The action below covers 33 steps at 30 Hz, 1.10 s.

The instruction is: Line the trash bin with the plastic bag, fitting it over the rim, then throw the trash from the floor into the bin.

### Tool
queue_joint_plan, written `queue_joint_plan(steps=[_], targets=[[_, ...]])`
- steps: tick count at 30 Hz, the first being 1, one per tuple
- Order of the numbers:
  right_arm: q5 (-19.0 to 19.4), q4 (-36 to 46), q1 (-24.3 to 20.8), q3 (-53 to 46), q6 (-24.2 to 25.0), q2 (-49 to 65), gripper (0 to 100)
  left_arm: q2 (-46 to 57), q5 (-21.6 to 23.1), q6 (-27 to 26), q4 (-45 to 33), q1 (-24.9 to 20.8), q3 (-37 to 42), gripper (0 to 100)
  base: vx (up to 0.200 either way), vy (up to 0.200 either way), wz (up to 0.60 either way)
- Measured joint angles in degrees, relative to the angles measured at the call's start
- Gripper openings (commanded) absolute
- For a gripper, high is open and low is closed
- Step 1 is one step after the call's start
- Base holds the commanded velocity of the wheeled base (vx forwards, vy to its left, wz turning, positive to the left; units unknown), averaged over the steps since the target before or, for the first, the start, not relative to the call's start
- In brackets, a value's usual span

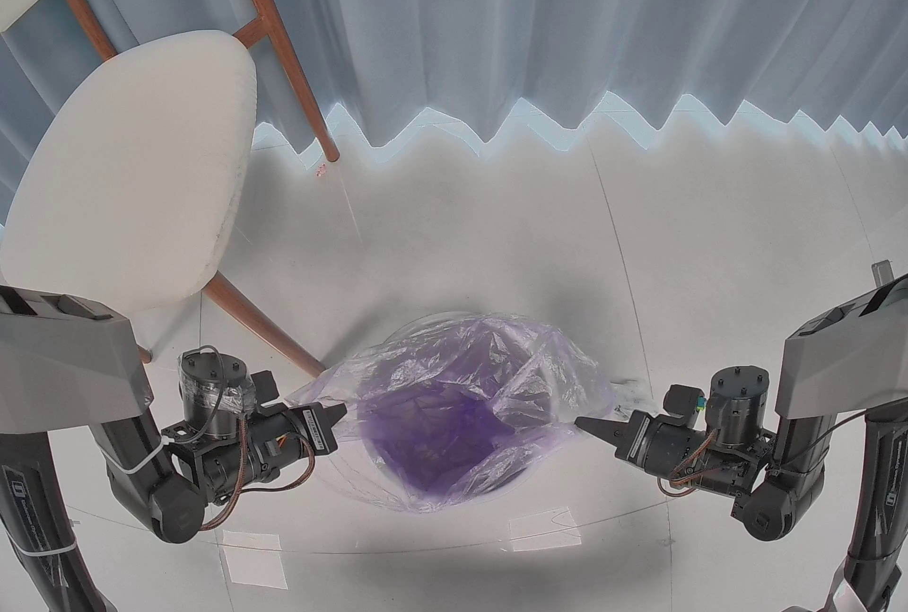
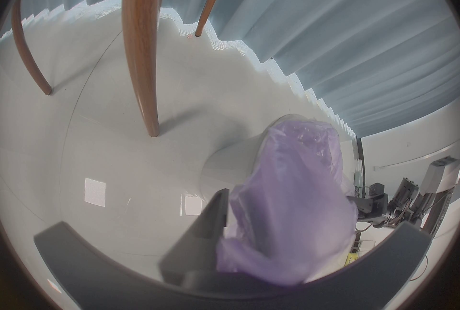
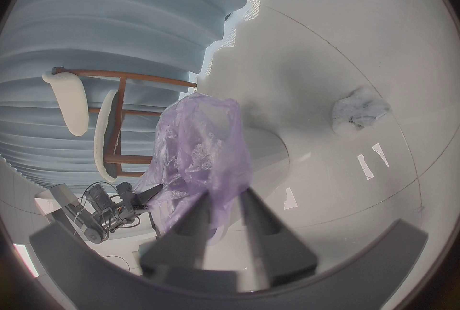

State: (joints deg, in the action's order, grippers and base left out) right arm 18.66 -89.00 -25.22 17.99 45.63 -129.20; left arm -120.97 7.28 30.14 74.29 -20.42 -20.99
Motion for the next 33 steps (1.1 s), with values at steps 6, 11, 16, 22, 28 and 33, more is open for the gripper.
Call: queue_joint_plan(steps=[6,11,16,22,28,33], targets=[[0.0,0.0,-0.5,-2.3,0.3,3.1,100,-0.3,0.0,-0.4,4.5,-0.1,3.4,100,0.0,0.0,0.0],[0.4,0.0,-1.3,-5.4,0.4,8.9,100,-0.3,-0.2,-0.6,12.3,0.2,6.4,100,0.0,0.0,0.0],[0.5,0.0,-2.3,-8.0,0.4,14.3,100,1.6,-0.3,-0.6,14.1,1.6,9.1,100,0.0,0.0,0.0],[0.5,0.0,-3.0,-9.5,0.3,18.2,100,9.9,0.2,0.5,14.2,2.2,12.2,100,0.0,0.0,0.0],[0.2,0.0,-3.2,-10.3,0.2,21.0,100,20.0,0.5,4.4,14.2,-0.5,16.1,100,-0.2,0.0,0.0],[0.2,0.0,-3.3,-11.3,0.5,23.0,100,24.2,0.5,7.1,14.2,-4.2,17.6,100,-0.2,0.0,0.0]])
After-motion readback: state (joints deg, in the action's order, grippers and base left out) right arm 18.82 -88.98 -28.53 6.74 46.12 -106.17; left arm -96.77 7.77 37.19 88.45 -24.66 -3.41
